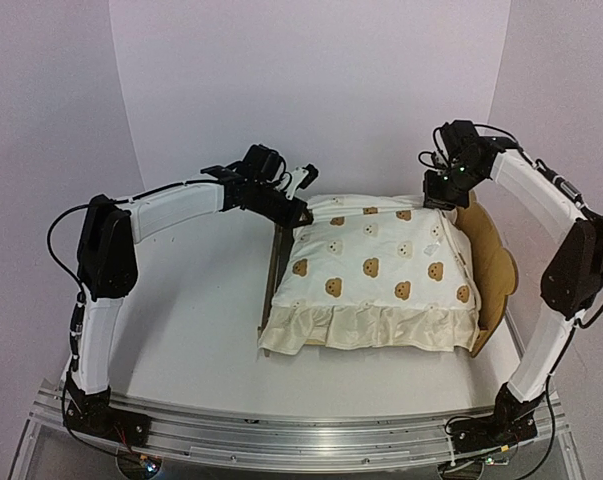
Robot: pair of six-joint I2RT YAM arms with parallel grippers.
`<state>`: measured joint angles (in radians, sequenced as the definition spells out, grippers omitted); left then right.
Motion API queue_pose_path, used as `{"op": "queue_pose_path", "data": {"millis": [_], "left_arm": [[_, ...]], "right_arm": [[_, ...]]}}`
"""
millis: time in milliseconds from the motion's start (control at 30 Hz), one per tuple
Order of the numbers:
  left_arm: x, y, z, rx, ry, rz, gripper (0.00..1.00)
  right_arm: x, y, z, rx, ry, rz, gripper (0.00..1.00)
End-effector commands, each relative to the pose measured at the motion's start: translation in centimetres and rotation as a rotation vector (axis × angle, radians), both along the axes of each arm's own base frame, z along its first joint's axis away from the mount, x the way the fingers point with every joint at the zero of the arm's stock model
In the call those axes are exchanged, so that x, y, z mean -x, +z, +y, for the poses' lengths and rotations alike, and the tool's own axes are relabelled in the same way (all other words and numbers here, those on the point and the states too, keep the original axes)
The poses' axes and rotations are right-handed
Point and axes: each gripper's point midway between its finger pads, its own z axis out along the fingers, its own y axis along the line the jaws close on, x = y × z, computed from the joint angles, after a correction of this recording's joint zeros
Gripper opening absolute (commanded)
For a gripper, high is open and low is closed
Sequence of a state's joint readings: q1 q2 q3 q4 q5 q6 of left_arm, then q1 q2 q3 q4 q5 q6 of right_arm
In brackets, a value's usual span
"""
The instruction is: Set up the pet bed
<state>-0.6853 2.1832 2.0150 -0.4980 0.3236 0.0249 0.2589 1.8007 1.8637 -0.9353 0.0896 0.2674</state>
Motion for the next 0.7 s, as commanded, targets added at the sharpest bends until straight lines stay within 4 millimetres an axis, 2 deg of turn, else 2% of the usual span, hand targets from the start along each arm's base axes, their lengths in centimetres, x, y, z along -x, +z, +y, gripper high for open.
{"op": "queue_pose_path", "data": {"millis": [0, 67, 100, 200, 300, 367, 467, 567, 667], "left_arm": [[2.4, 0.7, 2.2, -0.01, -0.01, 0.08, 0.12], [2.6, 1.8, 2.5, 0.001, -0.011, 0.071, 0.33], [2.4, 2.8, 2.8, 0.007, -0.01, 0.047, 0.41], [1.0, 6.1, 4.4, 0.016, 0.022, -0.053, 0.6], [-0.6, 6.9, 6.8, -0.028, 0.135, -0.106, 0.74], [-0.8, 5.9, 8.4, -0.07, 0.211, -0.1, 0.8], [0.2, 2.6, 9.5, -0.105, 0.249, -0.012, 0.89], [1.4, -0.7, 9.8, -0.115, 0.271, 0.098, 0.92], [2.0, -2.3, 9.7, -0.12, 0.267, 0.146, 0.92]], "right_arm": [[-0.9, 0.6, -2.0, 0.05, -0.022, -0.03, 0.37], [-0.6, 1.9, -2.0, 0.061, -0.001, -0.046, 0.52], [-0.4, 2.9, -2.2, 0.07, 0.004, -0.057, 0.56], [0.9, 5.7, -2.7, 0.103, 0.033, -0.094, 0.61], [3.0, 7.4, -4.1, 0.168, 0.041, -0.075, 0.64], [4.7, 8.1, -5.9, 0.227, 0.014, -0.043, 0.66], [6.4, 8.3, -9.4, 0.323, -0.055, 0.012, 0.73], [6.8, 6.8, -12.0, 0.297, -0.1, 0.08, 0.77], [6.1, 4.4, -12.0, 0.226, -0.07, 0.154, 0.76]]}}
